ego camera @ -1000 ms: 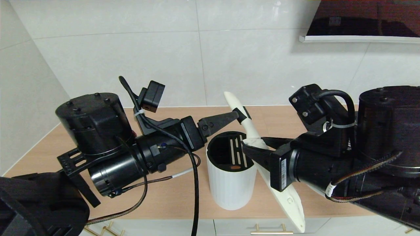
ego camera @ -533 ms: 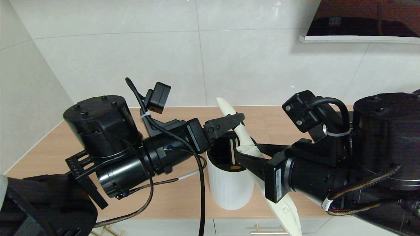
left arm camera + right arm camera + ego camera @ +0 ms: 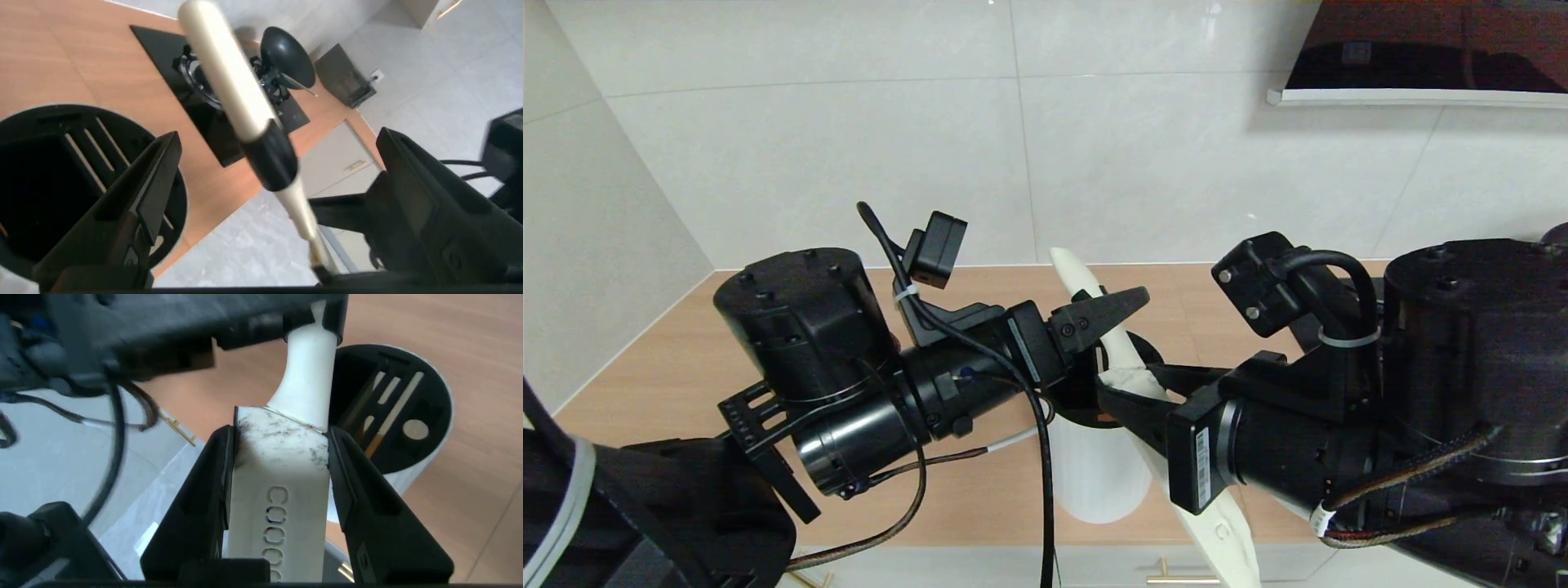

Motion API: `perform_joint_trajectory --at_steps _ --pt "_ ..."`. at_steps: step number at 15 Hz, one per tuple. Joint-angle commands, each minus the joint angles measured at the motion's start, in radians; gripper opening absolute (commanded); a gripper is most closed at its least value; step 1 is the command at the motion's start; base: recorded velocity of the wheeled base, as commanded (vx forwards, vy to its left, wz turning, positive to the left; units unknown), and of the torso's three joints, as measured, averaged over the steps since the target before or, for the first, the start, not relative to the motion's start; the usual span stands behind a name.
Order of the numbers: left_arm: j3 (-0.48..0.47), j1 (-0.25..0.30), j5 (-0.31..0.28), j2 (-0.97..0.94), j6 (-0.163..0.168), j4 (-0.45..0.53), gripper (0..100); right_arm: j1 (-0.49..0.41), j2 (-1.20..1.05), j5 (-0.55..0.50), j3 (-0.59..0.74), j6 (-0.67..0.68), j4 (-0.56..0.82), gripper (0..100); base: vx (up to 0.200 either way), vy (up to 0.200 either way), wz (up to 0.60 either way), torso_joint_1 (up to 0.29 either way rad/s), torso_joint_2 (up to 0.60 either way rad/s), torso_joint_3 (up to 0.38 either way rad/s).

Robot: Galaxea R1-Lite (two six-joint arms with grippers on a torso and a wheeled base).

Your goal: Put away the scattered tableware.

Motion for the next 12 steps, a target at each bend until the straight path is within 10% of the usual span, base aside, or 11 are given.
perform_joint_trajectory --at_steps 1,2,12 --pt "0.0 -0.001 0.002 0.007 -0.001 -0.001 100 0.002 0.003 0.0 0.001 0.0 -0.002 0 0.0 0.0 0.0 0.0 0.0 0.0" --pt "-0.002 -0.001 0.003 0.013 0.001 -0.003 0 0.01 0.003 0.0 0.003 0.0 -0.002 0 0.0 0.0 0.0 0.0 0.0 0.0" --pt "-0.007 -0.001 0.011 0.024 0.001 -0.026 0 0.013 0.009 -0.001 0.001 0.001 -0.009 0 0.0 0.0 0.0 0.0 0.0 0.0"
